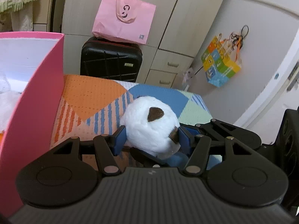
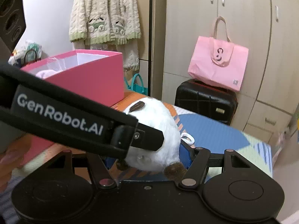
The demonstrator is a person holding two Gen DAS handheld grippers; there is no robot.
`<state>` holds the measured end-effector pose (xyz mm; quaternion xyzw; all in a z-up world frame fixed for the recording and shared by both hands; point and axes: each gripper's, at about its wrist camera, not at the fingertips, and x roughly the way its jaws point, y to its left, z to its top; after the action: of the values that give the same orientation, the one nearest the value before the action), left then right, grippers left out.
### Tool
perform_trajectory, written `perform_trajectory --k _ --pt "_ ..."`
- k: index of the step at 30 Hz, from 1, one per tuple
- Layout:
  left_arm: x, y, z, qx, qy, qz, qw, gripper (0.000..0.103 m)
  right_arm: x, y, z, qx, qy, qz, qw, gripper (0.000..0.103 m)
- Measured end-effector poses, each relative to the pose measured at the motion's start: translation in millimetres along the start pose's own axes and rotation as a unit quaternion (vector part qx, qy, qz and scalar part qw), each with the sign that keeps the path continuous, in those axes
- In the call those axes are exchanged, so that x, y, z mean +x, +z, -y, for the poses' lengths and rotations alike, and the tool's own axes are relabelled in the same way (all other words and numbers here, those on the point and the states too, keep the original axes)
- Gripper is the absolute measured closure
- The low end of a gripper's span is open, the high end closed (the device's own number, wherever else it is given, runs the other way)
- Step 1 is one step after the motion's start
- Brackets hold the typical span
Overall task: Organize soft objects
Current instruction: 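Close both grippers on the white-and-brown plush toy, then lift and carry the white-and-brown plush over the pink box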
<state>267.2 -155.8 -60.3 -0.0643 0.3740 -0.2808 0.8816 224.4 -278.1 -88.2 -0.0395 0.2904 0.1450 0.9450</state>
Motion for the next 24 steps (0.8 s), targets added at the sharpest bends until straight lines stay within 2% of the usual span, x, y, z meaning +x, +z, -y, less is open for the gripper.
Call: perform_trajectory --k 4,10,15,24 --pt "-13.0 -7.3 7.2 0.018 0.007 -0.015 0.9997 0.045 -11.4 -8.7 -7.7 0.041 0.002 -0.002 0.999 0.033" --pt "-36.1 -19.7 11.1 0.039 -0.009 -0.025 0.9989 0.045 -33.0 -22.2 -20.4 0.105 0.005 0.003 0.994 0.033" --pt "-61.0 -30.6 12.9 0.058 -0.018 -0.019 0.9980 0.045 -49.1 -27.5 -36.3 0.123 0.009 0.010 0.992 0.033" --pt "-114.2 -44.5 7.1 0.081 -0.042 0.000 0.9958 0.045 -82.7 -24.9 -73.6 0.120 0.012 0.023 0.992 0.033"
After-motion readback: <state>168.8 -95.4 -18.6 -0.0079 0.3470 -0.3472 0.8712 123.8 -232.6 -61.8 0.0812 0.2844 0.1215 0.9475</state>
